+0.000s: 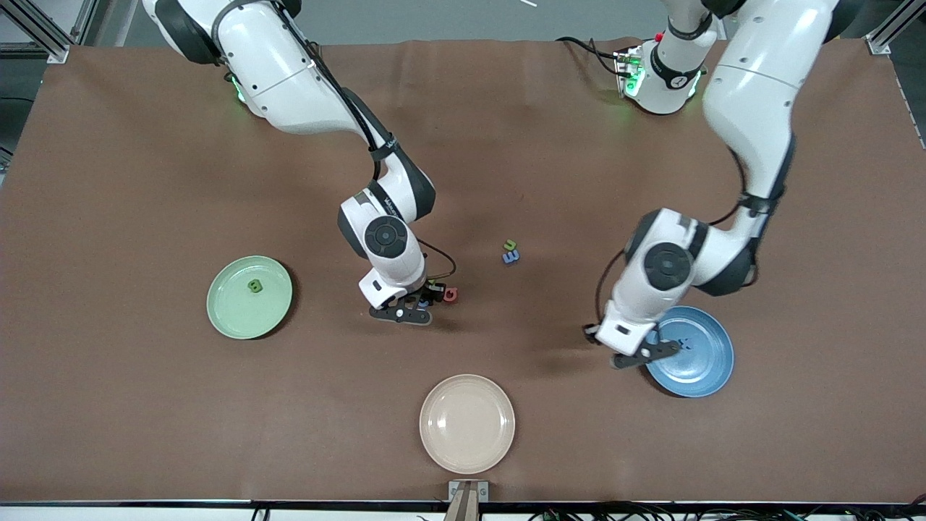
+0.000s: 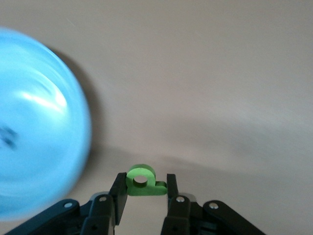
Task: Sort upper and lower case letters into plates
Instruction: 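Place the p on the blue plate while the right gripper places G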
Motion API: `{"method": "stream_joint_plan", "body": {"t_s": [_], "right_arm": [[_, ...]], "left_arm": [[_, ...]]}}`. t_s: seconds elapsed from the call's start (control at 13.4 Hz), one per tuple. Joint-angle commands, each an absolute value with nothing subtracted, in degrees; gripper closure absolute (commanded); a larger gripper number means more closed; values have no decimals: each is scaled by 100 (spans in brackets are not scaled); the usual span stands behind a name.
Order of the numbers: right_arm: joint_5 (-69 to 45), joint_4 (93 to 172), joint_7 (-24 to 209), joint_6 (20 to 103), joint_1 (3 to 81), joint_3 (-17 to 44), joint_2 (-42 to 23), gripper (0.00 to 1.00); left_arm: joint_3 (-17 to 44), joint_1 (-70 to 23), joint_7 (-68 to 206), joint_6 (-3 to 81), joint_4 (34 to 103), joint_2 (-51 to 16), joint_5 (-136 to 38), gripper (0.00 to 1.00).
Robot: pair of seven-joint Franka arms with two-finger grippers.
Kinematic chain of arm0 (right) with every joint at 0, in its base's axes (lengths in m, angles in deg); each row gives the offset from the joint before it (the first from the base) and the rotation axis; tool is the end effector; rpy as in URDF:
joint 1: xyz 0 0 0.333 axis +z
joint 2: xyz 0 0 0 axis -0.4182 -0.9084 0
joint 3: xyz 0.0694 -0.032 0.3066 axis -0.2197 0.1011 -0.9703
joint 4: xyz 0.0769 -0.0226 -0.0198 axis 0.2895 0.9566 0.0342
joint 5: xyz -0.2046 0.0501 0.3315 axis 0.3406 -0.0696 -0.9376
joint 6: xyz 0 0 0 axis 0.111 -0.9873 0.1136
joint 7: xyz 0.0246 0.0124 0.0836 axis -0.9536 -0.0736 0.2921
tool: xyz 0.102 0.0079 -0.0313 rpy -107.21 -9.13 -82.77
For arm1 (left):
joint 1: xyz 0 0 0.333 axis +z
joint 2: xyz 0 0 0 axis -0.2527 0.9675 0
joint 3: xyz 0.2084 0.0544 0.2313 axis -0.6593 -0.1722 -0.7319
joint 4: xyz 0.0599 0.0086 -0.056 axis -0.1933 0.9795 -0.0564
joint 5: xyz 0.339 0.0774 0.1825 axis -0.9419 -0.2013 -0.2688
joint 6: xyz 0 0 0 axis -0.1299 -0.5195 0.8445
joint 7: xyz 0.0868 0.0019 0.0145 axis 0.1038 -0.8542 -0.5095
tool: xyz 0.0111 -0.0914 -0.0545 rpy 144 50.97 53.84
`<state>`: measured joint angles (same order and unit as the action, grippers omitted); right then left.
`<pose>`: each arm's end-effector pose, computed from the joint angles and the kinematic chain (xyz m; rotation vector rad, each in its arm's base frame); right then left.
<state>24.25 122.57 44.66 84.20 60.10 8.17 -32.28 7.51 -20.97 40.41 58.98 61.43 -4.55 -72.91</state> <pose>0.5790 0.4106 0.1780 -3.0967 0.2057 -0.0595 0.6729 -0.2022 0.2480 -3.1234 -0.2514 -0.2042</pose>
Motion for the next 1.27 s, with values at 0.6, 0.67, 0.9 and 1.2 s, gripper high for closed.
{"method": "stream_joint_plan", "body": {"t_s": [0.6, 0.67, 0.9, 1.2], "right_arm": [[2621, 12533, 5602, 7844, 5199, 821, -2689, 100], [2612, 12795, 6155, 7720, 4944, 821, -2365, 100], [2603, 13735, 7746, 7745, 4074, 821, -1608, 100], [2603, 14642, 8683, 7806, 3474, 821, -1036, 100]], "left_arm": [[861, -1121, 6125, 5789, 6392, -647, -7398, 0], [905, -1139, 5977, 5598, 6401, -701, -7390, 0], [1431, -1165, 5065, 5149, 6401, -789, -7381, 0], [1705, -1883, 3343, 5033, 6498, -728, -7398, 0]]}}
